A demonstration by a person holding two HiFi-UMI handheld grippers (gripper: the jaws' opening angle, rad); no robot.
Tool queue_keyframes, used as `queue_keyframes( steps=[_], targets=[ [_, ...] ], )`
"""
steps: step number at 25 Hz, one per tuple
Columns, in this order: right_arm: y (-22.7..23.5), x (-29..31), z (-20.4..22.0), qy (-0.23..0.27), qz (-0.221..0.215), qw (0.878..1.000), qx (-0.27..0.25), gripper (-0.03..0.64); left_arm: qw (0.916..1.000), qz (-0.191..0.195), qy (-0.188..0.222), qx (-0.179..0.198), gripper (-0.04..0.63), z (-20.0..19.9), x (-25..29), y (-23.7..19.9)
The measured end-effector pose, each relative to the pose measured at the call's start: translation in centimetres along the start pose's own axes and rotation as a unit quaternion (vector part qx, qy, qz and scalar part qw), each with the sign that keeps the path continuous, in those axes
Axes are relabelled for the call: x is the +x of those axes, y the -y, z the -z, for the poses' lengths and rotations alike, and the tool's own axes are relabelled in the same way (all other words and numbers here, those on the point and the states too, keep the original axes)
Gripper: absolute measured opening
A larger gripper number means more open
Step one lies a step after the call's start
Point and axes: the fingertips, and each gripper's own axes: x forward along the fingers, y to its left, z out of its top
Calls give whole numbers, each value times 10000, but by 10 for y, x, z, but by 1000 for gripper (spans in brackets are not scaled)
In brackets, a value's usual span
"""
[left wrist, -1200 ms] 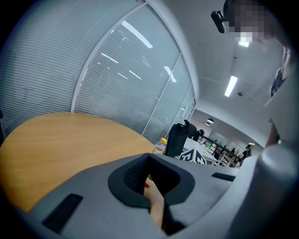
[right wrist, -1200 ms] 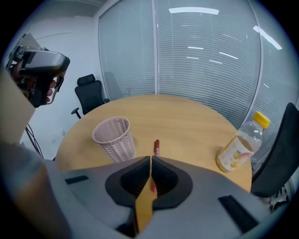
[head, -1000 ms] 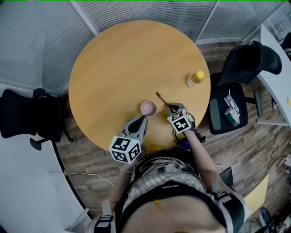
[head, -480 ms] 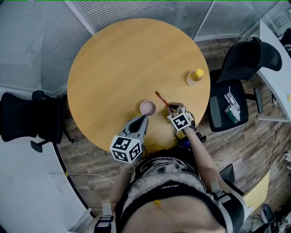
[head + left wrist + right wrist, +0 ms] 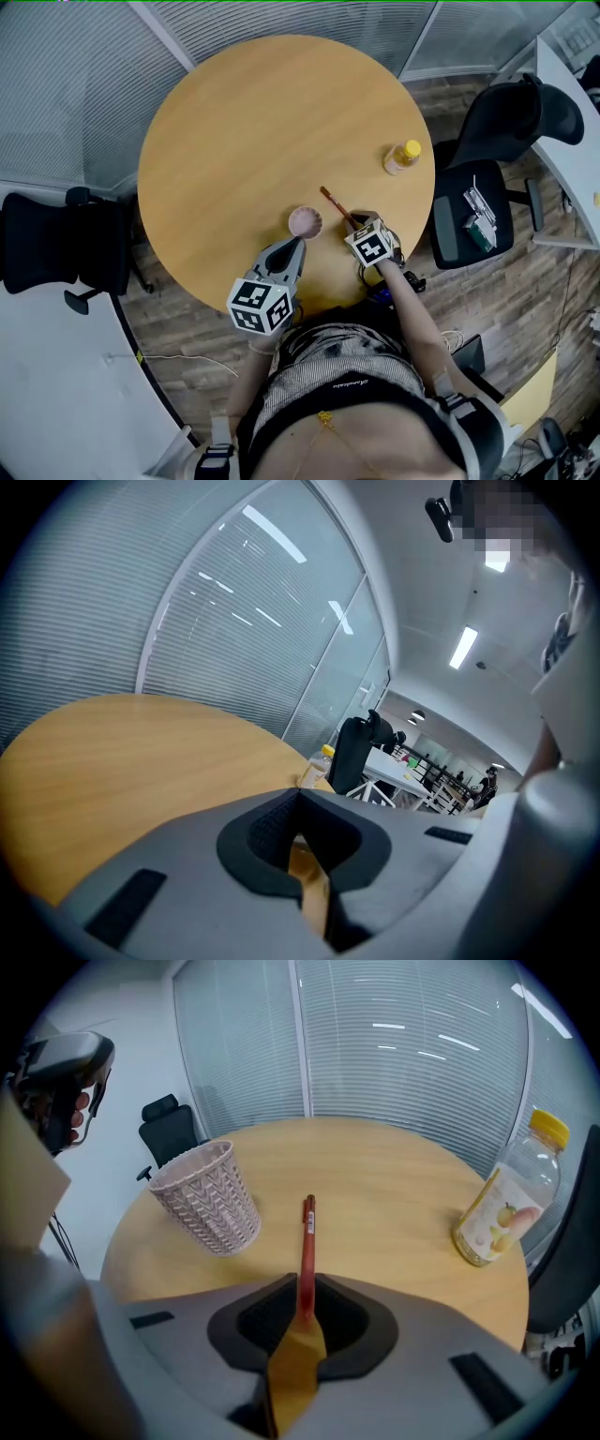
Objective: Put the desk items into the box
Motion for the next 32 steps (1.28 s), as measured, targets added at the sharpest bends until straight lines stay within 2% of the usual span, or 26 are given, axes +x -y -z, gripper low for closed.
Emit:
queue_keyframes(
  steps=[1, 2, 3, 10, 16, 32],
  targets=[
    [-9, 5, 0, -35, -16, 10000, -4, 64, 10000, 5, 4, -7, -3, 4, -6, -7],
    [-14, 10, 0, -73, -31, 10000, 0, 119, 10000, 6, 9, -11, -3, 6, -10, -11],
    [-17, 13, 1, -110, -41, 9999, 7, 127, 10000, 4, 13, -15, -3, 7, -12, -13],
    [-13, 17, 4, -127, -41, 9999, 79, 123, 10000, -36, 28, -41, -3, 6, -11, -15],
    [-7, 18, 4, -69, -87, 9995, 297, 67, 10000, -49, 41, -53, -2, 6, -12, -16],
    [-7, 16, 6, 47, 37, 9998, 184, 63, 9998, -70, 206, -51, -3, 2, -17, -5]
  ],
)
